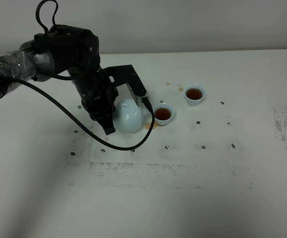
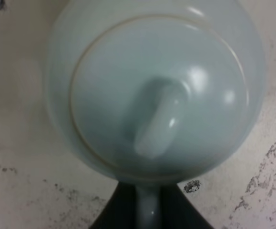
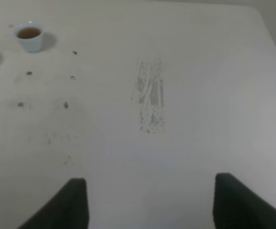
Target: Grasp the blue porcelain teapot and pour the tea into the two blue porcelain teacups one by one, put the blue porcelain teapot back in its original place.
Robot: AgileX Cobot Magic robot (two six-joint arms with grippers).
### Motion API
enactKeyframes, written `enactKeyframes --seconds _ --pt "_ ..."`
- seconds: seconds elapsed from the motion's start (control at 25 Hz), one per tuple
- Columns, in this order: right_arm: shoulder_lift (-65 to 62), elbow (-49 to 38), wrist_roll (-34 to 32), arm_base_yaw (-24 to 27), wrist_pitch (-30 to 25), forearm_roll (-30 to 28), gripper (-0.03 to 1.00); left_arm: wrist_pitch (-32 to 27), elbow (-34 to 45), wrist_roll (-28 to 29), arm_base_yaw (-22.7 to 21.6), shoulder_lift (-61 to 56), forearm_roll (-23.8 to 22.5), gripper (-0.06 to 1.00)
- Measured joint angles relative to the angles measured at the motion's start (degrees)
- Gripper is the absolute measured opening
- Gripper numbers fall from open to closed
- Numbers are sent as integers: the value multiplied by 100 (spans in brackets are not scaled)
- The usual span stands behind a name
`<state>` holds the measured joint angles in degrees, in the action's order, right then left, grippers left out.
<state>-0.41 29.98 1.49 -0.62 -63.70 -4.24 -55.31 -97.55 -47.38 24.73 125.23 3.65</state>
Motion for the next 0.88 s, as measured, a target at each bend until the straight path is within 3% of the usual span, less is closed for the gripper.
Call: enactKeyframes --seconds 0.88 --pt "0 0 3 0 0 0 54 95 47 0 5 154 -124 1"
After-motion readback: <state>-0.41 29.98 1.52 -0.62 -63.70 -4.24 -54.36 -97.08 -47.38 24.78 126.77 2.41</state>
